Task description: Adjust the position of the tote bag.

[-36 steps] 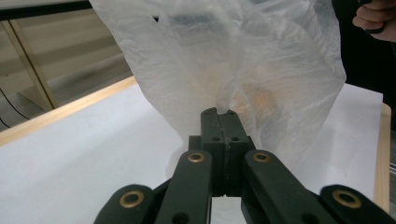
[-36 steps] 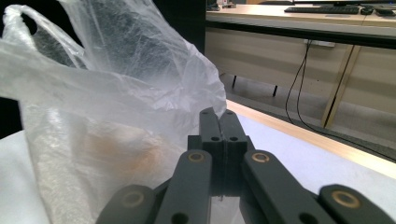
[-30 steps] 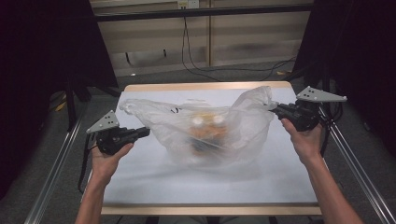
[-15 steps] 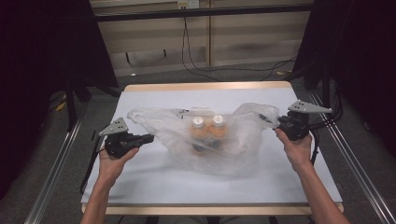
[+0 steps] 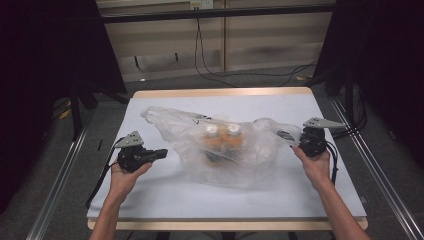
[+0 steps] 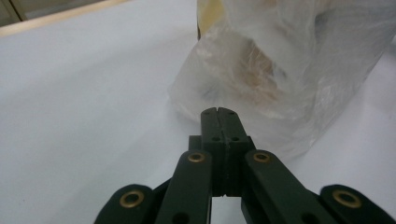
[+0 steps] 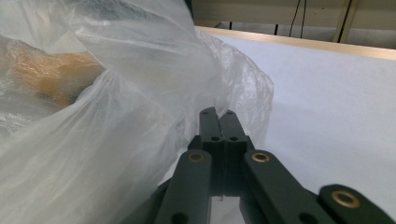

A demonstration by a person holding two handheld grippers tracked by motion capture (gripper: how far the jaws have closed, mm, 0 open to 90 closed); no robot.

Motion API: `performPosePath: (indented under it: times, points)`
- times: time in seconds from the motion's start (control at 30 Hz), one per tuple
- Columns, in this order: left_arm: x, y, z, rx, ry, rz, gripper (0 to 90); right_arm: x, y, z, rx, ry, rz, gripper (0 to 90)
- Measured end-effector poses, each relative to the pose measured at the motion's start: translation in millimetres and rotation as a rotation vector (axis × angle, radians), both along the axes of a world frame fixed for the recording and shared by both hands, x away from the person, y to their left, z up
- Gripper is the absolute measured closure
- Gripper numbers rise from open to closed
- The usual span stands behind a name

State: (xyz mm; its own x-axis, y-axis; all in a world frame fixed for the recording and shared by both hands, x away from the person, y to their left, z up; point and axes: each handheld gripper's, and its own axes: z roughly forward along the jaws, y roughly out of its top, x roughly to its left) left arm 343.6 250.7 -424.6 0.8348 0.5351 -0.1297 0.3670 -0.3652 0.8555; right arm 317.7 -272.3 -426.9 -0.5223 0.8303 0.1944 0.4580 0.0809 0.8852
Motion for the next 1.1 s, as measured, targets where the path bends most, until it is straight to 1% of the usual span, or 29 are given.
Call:
performPosePath:
  times: [0.07,0.1,0.17,0.23,0.27,0.3,0.33,0.4,0.43,0.47,0.5,0.53,0.57,0.6,0.63,0.67,0.7,0.73,0.77,0.8,0.83,0.87,0.9,0.93,0.97,1.0,1.03,1.07,1.1]
  points:
    - [-2.9,4.8,6.7,-0.039,-0.019,-0.001,90.0,-0.9,4.1,2.2,-0.003,-0.003,0.006,90.0]
    - [-5.9,8.4,11.3,-0.070,-0.034,-0.005,90.0,-0.8,4.8,3.1,-0.003,-0.009,0.011,90.0]
    - [-8.8,13.6,16.1,-0.103,-0.054,0.003,90.0,-1.0,6.1,5.1,0.009,-0.015,0.015,90.0]
    - [-9.7,18.2,19.9,-0.146,-0.067,0.015,79.6,-1.5,7.0,6.1,0.008,-0.016,0.015,90.0]
    - [-10.1,19.8,21.3,-0.158,-0.077,0.011,73.0,-1.8,7.8,6.3,0.010,-0.021,0.021,90.0]
    - [-10.3,20.8,22.4,-0.170,-0.083,-0.003,67.9,-2.5,8.7,6.8,0.008,-0.020,0.020,90.0]
    - [-11.1,19.9,23.0,-0.201,-0.073,-0.014,62.7,-3.1,9.6,7.5,0.012,-0.019,0.023,90.0]
    - [-11.4,18.3,24.6,-0.195,-0.080,-0.024,51.2,-3.6,11.0,9.2,0.017,-0.026,0.028,90.0]
    - [-11.7,16.1,25.7,-0.185,-0.082,-0.030,47.7,-3.7,11.4,9.7,0.019,-0.027,0.029,90.0]
    - [-12.0,13.8,26.2,-0.189,-0.082,-0.031,42.1,-3.4,11.9,10.5,0.016,-0.031,0.033,90.0]
    - [-12.1,11.2,27.2,-0.177,-0.086,-0.028,37.4,-3.5,12.5,11.0,0.017,-0.030,0.033,90.0]
    - [-11.6,7.9,27.5,-0.177,-0.085,-0.029,33.9,-3.5,13.3,11.6,0.019,-0.029,0.033,90.0]
    - [-10.1,4.4,27.5,-0.170,-0.090,-0.031,32.7,-3.5,14.0,12.0,0.022,-0.031,0.036,90.0]
    - [-9.1,1.6,27.0,-0.164,-0.086,-0.021,32.7,-3.5,15.0,12.5,0.021,-0.032,0.041,90.0]
    - [-7.0,-2.0,25.9,-0.155,-0.081,-0.022,31.7,-3.2,15.7,12.5,0.020,-0.035,0.043,90.0]
    - [-4.8,-5.4,24.2,-0.141,-0.082,-0.024,33.8,-3.1,16.8,12.8,0.018,-0.035,0.046,90.0]
    - [-3.4,-8.7,22.1,-0.128,-0.082,-0.010,40.2,-2.4,18.1,12.9,0.017,-0.037,0.049,90.0]
    - [-2.1,-10.8,19.9,-0.121,-0.094,-0.019,50.7,-1.8,19.1,13.0,0.013,-0.037,0.056,90.0]
    - [-1.4,-12.5,18.2,-0.108,-0.101,-0.026,66.7,-1.2,20.2,13.3,0.012,-0.037,0.054,90.0]
    - [0.0,-13.6,16.9,-0.093,-0.098,-0.018,80.2,-0.4,20.6,13.5,0.016,-0.039,0.054,90.0]
    - [1.6,-13.6,15.5,-0.094,-0.092,-0.015,89.0,0.3,20.8,14.0,0.016,-0.040,0.050,90.0]
    - [3.0,-14.0,14.5,-0.093,-0.083,-0.004,90.0,1.6,20.6,14.3,0.009,-0.046,0.049,90.0]
    - [4.0,-14.2,13.6,-0.064,-0.078,-0.004,90.0,3.4,19.7,14.3,0.007,-0.046,0.044,90.0]
    - [4.7,-15.2,11.4,-0.014,-0.084,0.004,90.0,5.4,18.4,13.6,0.008,-0.042,0.036,90.0]
    - [5.1,-16.5,8.1,0.004,-0.068,-0.005,90.0,8.5,16.1,11.2,0.011,-0.029,0.023,90.0]
    - [5.4,-17.5,5.3,0.017,-0.060,-0.009,90.0,10.7,14.2,8.3,0.001,-0.014,0.015,90.0]
    - [6.1,-18.9,1.7,0.065,-0.064,-0.004,90.0,11.6,13.1,6.0,-0.003,-0.003,0.009,90.0]
    - [6.5,-20.2,-1.1,0.072,-0.049,-0.020,90.0,13.3,11.2,1.5,-0.012,0.011,0.002,90.0]
    - [6.5,-21.4,-2.9,0.071,-0.039,-0.032,90.0,14.3,10.3,-1.3,-0.012,0.022,0.004,90.0]
